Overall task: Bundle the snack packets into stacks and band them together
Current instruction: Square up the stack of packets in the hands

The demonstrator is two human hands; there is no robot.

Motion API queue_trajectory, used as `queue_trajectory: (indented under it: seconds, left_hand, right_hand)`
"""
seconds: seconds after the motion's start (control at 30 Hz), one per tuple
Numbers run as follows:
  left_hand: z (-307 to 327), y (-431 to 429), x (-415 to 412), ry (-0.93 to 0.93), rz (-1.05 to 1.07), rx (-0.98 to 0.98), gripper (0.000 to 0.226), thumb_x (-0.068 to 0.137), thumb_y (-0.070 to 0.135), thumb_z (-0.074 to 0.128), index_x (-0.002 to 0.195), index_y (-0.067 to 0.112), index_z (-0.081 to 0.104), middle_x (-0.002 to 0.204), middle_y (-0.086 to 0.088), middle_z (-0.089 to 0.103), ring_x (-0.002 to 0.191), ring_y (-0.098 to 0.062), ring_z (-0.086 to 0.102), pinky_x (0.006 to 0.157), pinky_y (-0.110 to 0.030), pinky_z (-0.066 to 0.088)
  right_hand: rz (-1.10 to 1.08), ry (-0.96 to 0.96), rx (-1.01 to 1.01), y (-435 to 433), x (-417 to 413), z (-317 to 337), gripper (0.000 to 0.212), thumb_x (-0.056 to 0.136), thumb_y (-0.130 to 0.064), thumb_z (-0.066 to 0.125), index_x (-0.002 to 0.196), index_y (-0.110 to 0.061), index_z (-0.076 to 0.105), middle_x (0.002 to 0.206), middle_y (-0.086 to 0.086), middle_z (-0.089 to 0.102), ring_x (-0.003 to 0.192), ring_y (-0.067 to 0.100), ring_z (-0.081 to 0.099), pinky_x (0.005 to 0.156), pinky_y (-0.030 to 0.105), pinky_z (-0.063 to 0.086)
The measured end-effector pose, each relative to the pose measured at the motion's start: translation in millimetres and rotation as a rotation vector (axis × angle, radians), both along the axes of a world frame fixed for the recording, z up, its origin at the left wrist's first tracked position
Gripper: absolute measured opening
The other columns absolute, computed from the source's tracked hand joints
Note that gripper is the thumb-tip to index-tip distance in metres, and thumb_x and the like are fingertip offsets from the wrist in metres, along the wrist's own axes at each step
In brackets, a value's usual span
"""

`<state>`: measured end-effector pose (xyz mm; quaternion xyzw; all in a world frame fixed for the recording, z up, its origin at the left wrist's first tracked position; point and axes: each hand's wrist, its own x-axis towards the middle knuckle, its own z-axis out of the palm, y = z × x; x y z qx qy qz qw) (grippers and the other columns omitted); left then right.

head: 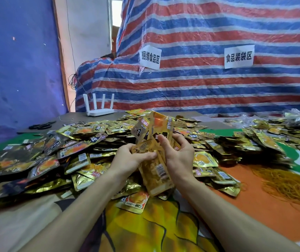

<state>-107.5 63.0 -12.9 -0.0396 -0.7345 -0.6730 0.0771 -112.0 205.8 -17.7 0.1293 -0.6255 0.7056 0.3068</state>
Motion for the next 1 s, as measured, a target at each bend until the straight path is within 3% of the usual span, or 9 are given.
queue_trajectory:
  seconds: [0.1,0.17,0.27,0.37,0.43,0.57,0.73,0.9,1.0]
  left_hand:
    - [-3.1,-4.6,2.1,-0.023,-0.053,0.02,0.039,0.067,0.023,0.091,0.098,0.008,0.073,0.088,-0.006,0.078,0.081,-0.022,0.076,0.065,-0.029,0.057]
    - [-3.5,-5.2,3.9,-0.037,-0.078,0.042,0.035,0.07,0.019,0.089,0.099,0.008,0.073,0.09,-0.008,0.078,0.084,-0.025,0.076,0.071,-0.036,0.057]
    - [-0.7,-7.2,5.3,0.007,-0.01,0.072,0.029,0.075,0.012,0.086,0.1,0.011,0.07,0.087,-0.004,0.078,0.078,-0.02,0.076,0.062,-0.033,0.058]
    - [5.6,-17.1,3.8,0.079,0.124,0.102,0.028,0.076,0.014,0.086,0.097,0.014,0.067,0.089,-0.008,0.078,0.079,-0.025,0.076,0.067,-0.043,0.062]
    - [9.6,-24.8,3.9,0.097,0.181,0.184,0.032,0.072,0.019,0.088,0.095,0.012,0.067,0.088,-0.012,0.077,0.08,-0.03,0.076,0.068,-0.049,0.063]
    - [9.7,-26.0,7.0,0.101,0.178,0.309,0.047,0.057,0.032,0.09,0.094,0.012,0.069,0.084,-0.008,0.078,0.076,-0.024,0.076,0.064,-0.037,0.061]
    - [2.3,-9.8,7.5,0.139,0.142,0.308,0.035,0.081,0.014,0.082,0.108,0.017,0.06,0.101,-0.011,0.074,0.082,-0.022,0.075,0.063,-0.035,0.061]
    - [4.1,9.3,14.0,0.19,0.064,0.228,0.046,0.073,0.028,0.075,0.114,0.028,0.055,0.116,-0.013,0.067,0.101,-0.031,0.07,0.086,-0.053,0.058]
    - [6.1,8.0,16.8,0.203,0.058,0.2,0.047,0.075,0.029,0.076,0.115,0.029,0.052,0.114,-0.008,0.07,0.099,-0.026,0.071,0.087,-0.053,0.058]
  right_hand:
    - [0.021,-0.021,0.043,-2.6,0.1,-3.2,0.005,0.096,-0.024,0.069,0.098,-0.02,0.072,0.095,0.002,0.076,0.092,0.021,0.073,0.084,0.047,0.058]
    - [0.021,-0.052,0.103,-4.2,-0.3,-2.5,0.025,0.096,-0.029,0.069,0.114,-0.013,0.069,0.107,0.003,0.074,0.103,0.02,0.07,0.093,0.046,0.056]
    - [0.073,-0.106,0.095,-5.3,0.0,-0.2,0.039,0.097,-0.029,0.067,0.129,-0.006,0.063,0.123,0.01,0.07,0.115,0.025,0.066,0.1,0.049,0.053]
    - [0.081,-0.089,0.102,-1.4,1.5,0.5,0.008,0.097,-0.02,0.067,0.098,-0.017,0.075,0.091,-0.002,0.077,0.085,0.012,0.072,0.078,0.039,0.058]
    - [0.102,-0.118,0.101,1.3,2.1,0.5,0.012,0.097,-0.016,0.067,0.089,-0.021,0.075,0.085,-0.002,0.078,0.079,0.011,0.072,0.074,0.04,0.06]
    - [0.212,-0.141,0.179,2.7,2.8,-0.9,0.019,0.096,-0.005,0.065,0.094,-0.021,0.074,0.086,-0.001,0.078,0.079,0.01,0.073,0.068,0.032,0.061]
    - [0.341,-0.185,0.264,-4.9,8.8,-1.3,0.029,0.1,-0.001,0.052,0.1,-0.023,0.071,0.084,-0.004,0.077,0.078,0.013,0.074,0.063,0.026,0.06]
    - [0.435,-0.163,0.142,-8.5,11.9,2.0,0.036,0.089,-0.001,0.05,0.096,-0.024,0.077,0.088,0.005,0.078,0.078,0.019,0.075,0.06,0.025,0.057]
    - [0.46,-0.134,0.103,-8.7,12.3,3.3,0.036,0.073,-0.009,0.049,0.095,-0.017,0.076,0.09,0.011,0.076,0.076,0.019,0.074,0.059,0.025,0.056]
